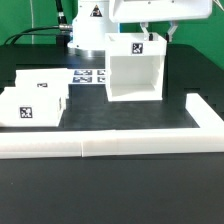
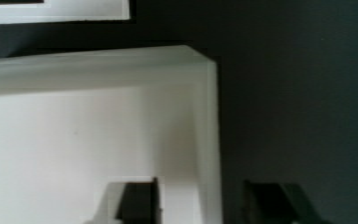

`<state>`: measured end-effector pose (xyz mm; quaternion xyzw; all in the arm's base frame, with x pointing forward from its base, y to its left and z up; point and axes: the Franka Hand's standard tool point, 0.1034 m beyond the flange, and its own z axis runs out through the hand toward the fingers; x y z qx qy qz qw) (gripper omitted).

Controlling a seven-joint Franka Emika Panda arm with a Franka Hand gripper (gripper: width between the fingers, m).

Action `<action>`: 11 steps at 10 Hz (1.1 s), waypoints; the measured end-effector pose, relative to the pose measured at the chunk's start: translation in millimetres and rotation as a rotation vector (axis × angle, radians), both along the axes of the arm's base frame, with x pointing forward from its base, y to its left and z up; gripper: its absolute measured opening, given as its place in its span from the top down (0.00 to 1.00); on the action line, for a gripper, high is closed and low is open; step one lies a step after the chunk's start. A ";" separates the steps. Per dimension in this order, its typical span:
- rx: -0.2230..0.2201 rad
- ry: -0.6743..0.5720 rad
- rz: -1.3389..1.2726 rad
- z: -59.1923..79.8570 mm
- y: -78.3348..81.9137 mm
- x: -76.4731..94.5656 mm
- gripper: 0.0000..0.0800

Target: Assemble drawer

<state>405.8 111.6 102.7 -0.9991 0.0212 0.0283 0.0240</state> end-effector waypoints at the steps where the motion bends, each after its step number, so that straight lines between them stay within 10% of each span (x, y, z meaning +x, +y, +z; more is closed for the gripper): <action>1: 0.000 0.000 0.000 0.0 0.0 0.0 0.92; 8: 0.001 -0.001 0.003 -0.1 -0.3 1.7 0.95; 11: 0.027 -0.041 0.014 0.7 -6.5 53.1 0.95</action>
Offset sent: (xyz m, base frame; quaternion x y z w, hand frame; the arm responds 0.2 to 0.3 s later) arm 0.0000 0.0000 0.0000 0.0000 0.0000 0.0000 1.0000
